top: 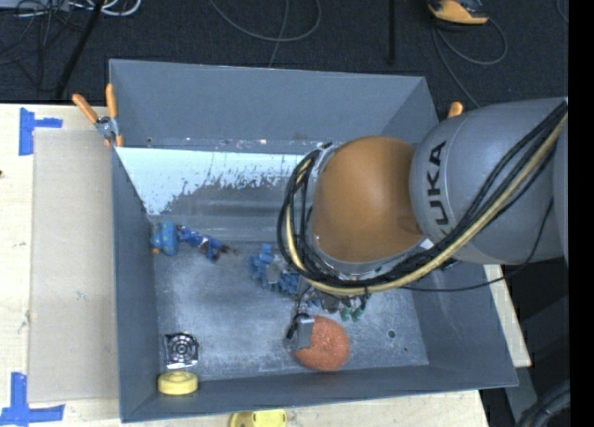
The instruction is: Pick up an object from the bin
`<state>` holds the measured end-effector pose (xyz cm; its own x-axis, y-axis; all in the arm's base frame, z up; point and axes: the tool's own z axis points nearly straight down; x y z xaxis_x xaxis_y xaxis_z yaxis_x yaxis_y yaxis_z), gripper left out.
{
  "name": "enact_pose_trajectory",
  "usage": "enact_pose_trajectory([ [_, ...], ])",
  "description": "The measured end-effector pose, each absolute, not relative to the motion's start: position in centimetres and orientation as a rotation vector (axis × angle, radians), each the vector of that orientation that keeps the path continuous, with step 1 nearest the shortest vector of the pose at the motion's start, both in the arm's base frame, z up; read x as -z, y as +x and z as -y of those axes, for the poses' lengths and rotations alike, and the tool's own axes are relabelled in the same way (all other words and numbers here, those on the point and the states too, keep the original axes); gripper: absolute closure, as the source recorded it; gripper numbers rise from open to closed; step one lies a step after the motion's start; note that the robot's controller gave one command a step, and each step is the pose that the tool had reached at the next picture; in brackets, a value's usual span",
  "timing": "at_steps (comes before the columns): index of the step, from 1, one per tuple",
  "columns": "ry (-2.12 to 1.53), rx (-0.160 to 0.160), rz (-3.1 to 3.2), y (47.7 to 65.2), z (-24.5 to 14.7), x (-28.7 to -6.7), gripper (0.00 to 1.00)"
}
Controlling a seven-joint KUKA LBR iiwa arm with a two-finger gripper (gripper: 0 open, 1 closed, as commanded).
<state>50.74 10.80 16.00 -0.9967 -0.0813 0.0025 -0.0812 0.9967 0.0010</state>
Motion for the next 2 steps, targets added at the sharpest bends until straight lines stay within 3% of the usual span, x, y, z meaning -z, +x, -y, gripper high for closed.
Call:
enact_pose_trajectory([
  [1, 0.011, -0.002, 3.142, 52.4, -9.0, -15.2, 0.00],
  [2, -0.004, 0.000, 3.140, 51.4, -8.1, -14.0, 0.00],
])
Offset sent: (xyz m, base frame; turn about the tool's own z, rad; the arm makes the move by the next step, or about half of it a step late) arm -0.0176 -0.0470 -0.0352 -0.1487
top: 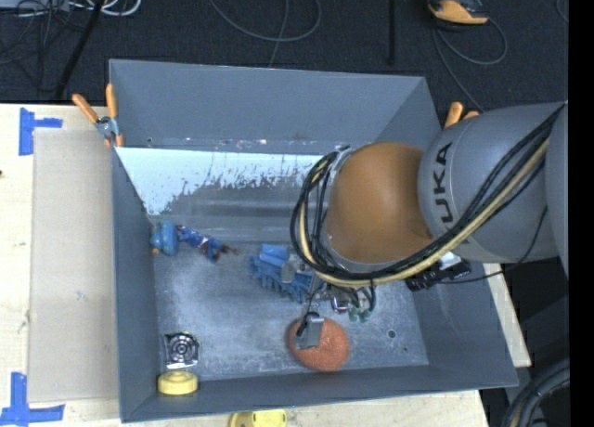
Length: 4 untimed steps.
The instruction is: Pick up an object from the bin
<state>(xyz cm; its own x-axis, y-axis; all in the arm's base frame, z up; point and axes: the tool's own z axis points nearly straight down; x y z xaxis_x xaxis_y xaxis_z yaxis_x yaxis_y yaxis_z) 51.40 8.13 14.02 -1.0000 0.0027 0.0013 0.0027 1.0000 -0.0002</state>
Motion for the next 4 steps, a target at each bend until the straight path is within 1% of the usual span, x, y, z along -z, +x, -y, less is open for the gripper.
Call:
enact_pose_trajectory([
  [1, 0.349, 0.000, 3.120, 50.7, -6.5, -12.3, 0.00],
  [2, -0.193, 0.002, 3.132, 49.6, -3.0, -8.5, 1.00],
  [3, -0.195, 0.002, 3.132, 49.6, -3.0, -8.5, 1.00],
  [4, -0.151, 0.001, 3.140, 52.8, -5.4, -23.8, 1.00],
])
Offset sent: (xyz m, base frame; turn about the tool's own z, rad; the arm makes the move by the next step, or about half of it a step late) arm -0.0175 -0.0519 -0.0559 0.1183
